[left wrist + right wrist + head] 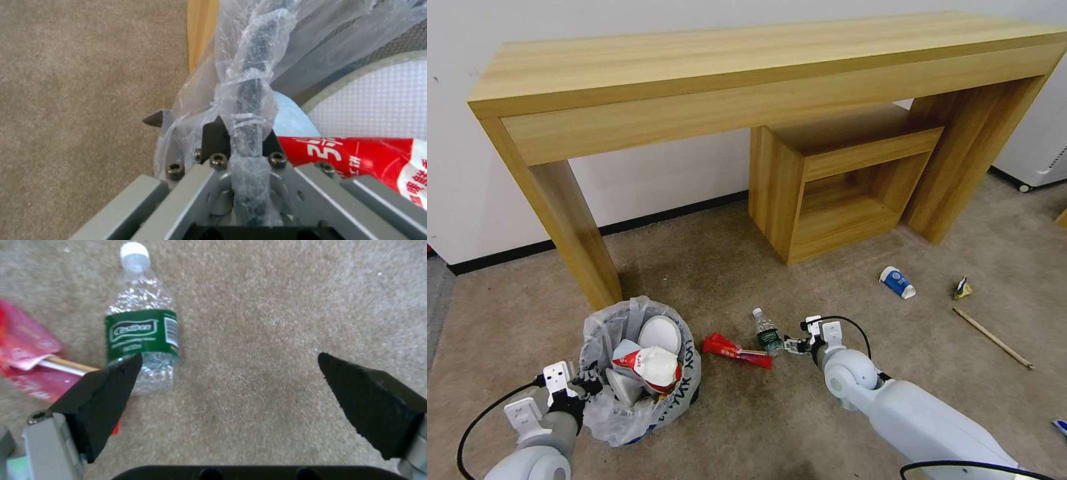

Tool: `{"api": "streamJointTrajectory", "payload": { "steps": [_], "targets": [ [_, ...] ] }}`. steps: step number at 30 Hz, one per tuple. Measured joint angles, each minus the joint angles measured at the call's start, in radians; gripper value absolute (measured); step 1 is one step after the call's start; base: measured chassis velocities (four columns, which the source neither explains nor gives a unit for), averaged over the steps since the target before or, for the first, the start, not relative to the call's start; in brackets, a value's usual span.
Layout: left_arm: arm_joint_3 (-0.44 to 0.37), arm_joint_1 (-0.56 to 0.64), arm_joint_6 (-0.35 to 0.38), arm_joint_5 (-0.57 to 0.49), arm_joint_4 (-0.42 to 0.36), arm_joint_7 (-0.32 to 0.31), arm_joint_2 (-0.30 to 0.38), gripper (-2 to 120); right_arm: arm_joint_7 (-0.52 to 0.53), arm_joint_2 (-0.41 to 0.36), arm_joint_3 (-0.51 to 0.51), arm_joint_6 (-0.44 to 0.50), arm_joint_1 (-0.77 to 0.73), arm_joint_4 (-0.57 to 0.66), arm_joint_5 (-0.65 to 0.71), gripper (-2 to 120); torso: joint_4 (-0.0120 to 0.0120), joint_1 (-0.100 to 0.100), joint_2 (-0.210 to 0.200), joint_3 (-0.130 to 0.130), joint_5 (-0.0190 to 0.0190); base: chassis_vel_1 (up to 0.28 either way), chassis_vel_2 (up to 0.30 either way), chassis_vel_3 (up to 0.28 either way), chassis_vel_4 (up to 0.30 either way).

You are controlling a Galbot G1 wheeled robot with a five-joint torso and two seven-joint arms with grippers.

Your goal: Pick up the trash bin and place the garbage on the floor into it.

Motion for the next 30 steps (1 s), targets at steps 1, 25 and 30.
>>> {"api": "streamJointTrajectory", "payload": {
  "steps": [1, 25, 30],
  "targets": [
    [0.002, 0.0, 0.0, 0.0, 0.0, 0.001, 0.001, 0, -0.009, 0.012, -0.002, 0.007, 0.007, -0.024, -0.009, 100, 0.0, 0.0, 0.0, 0.0, 0.0, 0.0, 0.0, 0.0, 0.0],
    [0.013, 0.009, -0.008, -0.011, -0.035, 0.009, 0.001, 0, -0.134, 0.293, -0.081, 0.075, 0.127, -0.459, -0.122, 94, -0.0001, 0.0, 0.0, 0.0, -0.0001, 0.0, 0.0, 0.0, 0.0],
    [0.014, 0.018, -0.012, -0.011, -0.053, 0.01, -0.003, 0, -0.161, 0.326, -0.089, 0.089, 0.142, -0.52, -0.154, 91, -0.0001, 0.0, 0.0, 0.0, -0.0001, 0.0, 0.0, 0.0, 0.0]
  ]
}}
